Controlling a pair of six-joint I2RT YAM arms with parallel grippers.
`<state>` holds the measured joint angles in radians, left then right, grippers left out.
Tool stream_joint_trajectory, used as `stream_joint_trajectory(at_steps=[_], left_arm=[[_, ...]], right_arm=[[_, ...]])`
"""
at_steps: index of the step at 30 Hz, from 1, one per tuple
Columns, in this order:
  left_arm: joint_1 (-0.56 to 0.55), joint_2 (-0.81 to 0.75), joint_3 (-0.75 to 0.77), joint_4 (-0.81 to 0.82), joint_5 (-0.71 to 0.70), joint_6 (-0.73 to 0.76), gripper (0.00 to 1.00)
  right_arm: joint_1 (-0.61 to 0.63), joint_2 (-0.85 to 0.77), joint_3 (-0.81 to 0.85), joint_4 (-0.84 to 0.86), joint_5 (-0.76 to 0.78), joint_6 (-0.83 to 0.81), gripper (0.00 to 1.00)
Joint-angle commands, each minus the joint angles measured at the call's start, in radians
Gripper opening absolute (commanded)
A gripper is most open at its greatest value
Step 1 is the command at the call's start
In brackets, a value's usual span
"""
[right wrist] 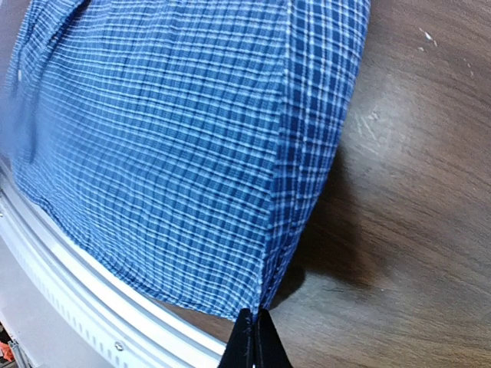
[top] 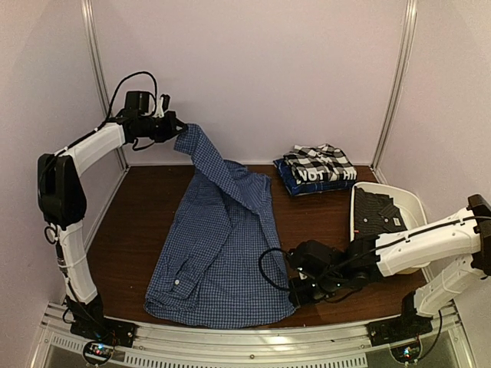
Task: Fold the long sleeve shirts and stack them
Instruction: Pick up the 1/3-folded shirt from the center of the board, then fold the 1/3-folded shirt at the center of the board.
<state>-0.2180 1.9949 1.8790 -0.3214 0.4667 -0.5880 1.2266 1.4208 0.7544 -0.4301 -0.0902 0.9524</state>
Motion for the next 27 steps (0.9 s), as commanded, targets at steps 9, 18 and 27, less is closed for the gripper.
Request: stream_joint_trajectory(at_steps=[9,18,27], left_arm=[[0.001,0.077,0.203,0.104,-0.023,0.020,0.00],[0.068,0.089,0.261,0.066,-0.043,0.041,0.00],[0.088,0.121,0.258,0.027,-0.064,0.075,0.00]], right_arm=[[0.024,0.232,0.307,0.063,-0.124,-0.150,0.00],[0.022,0.422,0.496,0.060,-0.221,-0.220,0.00],[0.018,0.514,0.604,0.058,-0.279,-0.244,0.00]])
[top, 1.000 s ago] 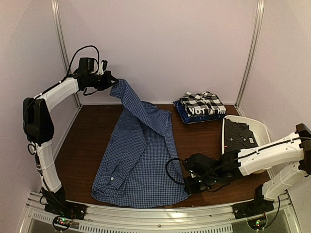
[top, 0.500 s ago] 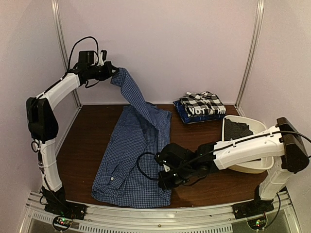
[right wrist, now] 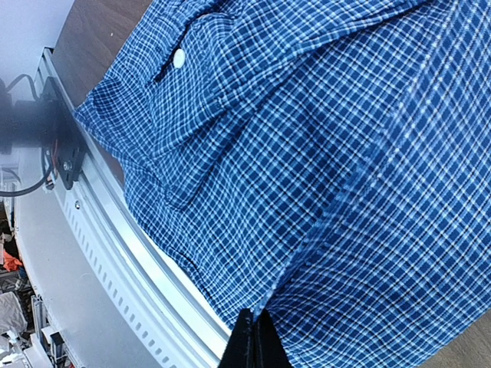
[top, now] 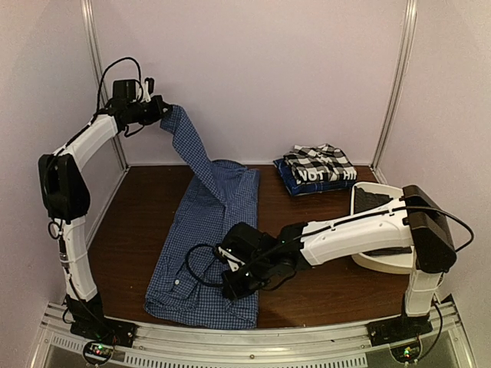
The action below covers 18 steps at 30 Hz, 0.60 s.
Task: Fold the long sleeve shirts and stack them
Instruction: Fold the 1/3-folded shirt at the center of the board.
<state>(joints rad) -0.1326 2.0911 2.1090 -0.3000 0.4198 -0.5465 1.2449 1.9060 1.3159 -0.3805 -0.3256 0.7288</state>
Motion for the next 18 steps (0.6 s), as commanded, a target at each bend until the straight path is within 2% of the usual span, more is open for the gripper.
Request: stream_joint_trajectory(at_steps=[1,18], left_arm=[[0.004,0.029,0.030,0.004,-0.019,0.035,0.00],[0.019,0.033,0.054,-0.008,-0.011,0.046,0.00]], right_arm=[[-0.002,0.039,0.056,0.006,-0.046,-0.023,0.00],[-0.010,0.126,0.153,0.017,-0.099,-0.027,0.00]])
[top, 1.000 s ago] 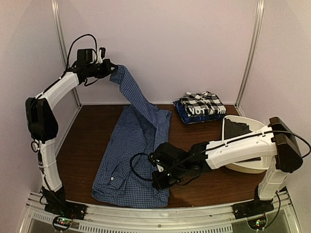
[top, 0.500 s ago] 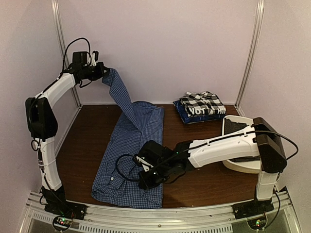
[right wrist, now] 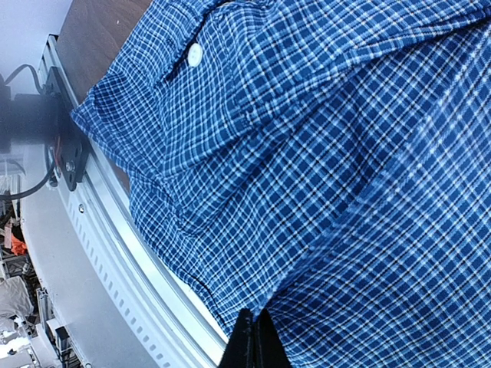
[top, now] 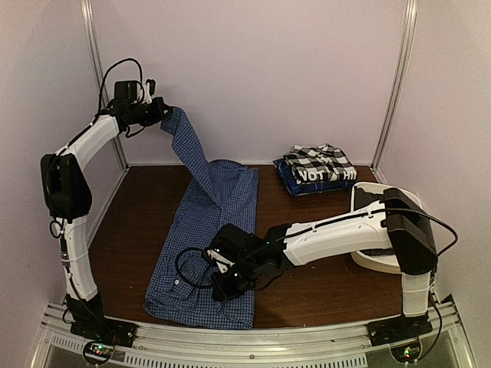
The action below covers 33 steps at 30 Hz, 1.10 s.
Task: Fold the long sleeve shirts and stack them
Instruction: Fold the 1/3-folded shirt at the center of the board.
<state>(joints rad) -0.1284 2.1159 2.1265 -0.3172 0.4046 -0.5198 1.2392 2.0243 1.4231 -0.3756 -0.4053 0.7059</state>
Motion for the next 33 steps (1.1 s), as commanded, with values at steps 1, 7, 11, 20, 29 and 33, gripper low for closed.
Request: stream_joint_trajectory(at_steps=[1,7,11,20,29,33], left_arm=[[0.015,0.007,0.038,0.007,0.004,0.021,0.00],[0.018,0.008,0.038,0.005,0.012,0.023,0.00],[0.021,0.008,0.042,0.002,0.014,0.024,0.00],[0.025,0.012,0.033,0.000,0.010,0.036,0.00],[0.026,0.023,-0.006,0.003,0.011,0.041,0.00],[0.025,0.019,-0.028,0.004,0.035,0.034,0.00]], right_arm=[[-0.005,0.010,0.051,0.010,-0.019,-0.006,0.00],[-0.024,0.008,0.089,-0.006,-0.013,-0.022,0.00],[-0.024,0.030,0.098,0.004,-0.040,-0.020,0.00],[-0.023,0.074,0.078,0.077,-0.085,0.007,0.00],[-0.030,0.078,0.075,0.108,-0.105,-0.001,0.13],[-0.050,0.046,0.074,0.118,-0.106,-0.020,0.38]])
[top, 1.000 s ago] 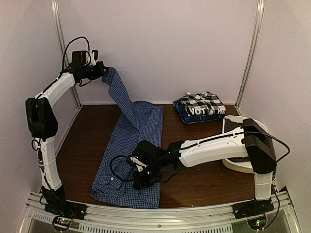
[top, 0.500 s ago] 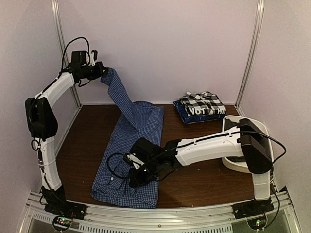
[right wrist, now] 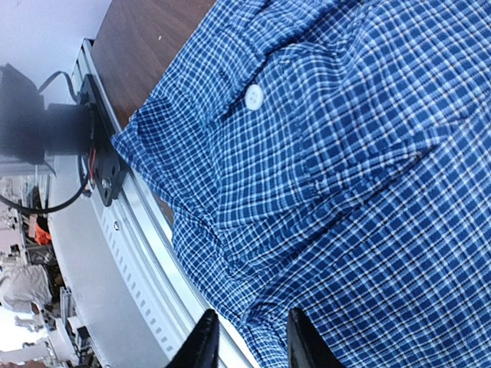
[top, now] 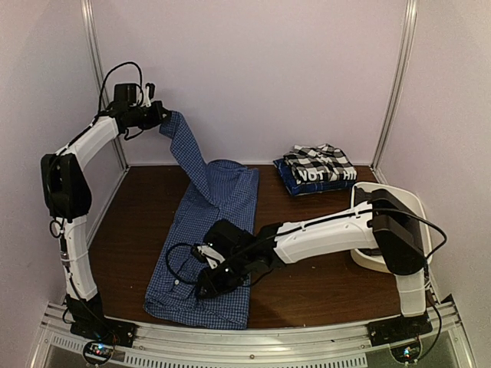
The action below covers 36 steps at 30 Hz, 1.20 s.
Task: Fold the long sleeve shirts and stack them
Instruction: Fold the 1/3-folded shirt at the center of the board, then fold the sleeve of the rectangle-folded shirt.
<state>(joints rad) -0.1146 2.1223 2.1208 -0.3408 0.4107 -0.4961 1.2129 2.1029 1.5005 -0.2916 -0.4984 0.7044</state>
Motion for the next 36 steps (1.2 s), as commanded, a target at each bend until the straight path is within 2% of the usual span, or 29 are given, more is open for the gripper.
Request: stream_joint_trajectory(at_steps=[1,4,9,15,22,36], left_arm=[[0.011,0.010,-0.028,0.027,0.032,0.009,0.00],[0.011,-0.004,-0.051,0.023,0.031,0.009,0.00],[0.012,-0.025,-0.086,0.015,0.028,0.017,0.00],[0.011,-0.069,-0.130,-0.005,0.009,0.017,0.00],[0.011,-0.146,-0.203,-0.050,-0.128,0.010,0.00],[0.011,-0.358,-0.483,-0.076,-0.263,-0.056,0.00]], right_arm=[[-0.036,-0.051,-0.007,0.034,-0.005,-0.028,0.42],[-0.108,-0.113,-0.017,0.033,0.027,-0.059,0.52],[-0.273,-0.189,-0.049,0.108,0.042,-0.091,0.54],[-0.430,-0.149,-0.015,0.201,0.013,-0.091,0.41],[-0.533,0.009,0.167,0.211,0.010,-0.087,0.30],[-0.640,0.230,0.384,0.206,-0.012,-0.063,0.26]])
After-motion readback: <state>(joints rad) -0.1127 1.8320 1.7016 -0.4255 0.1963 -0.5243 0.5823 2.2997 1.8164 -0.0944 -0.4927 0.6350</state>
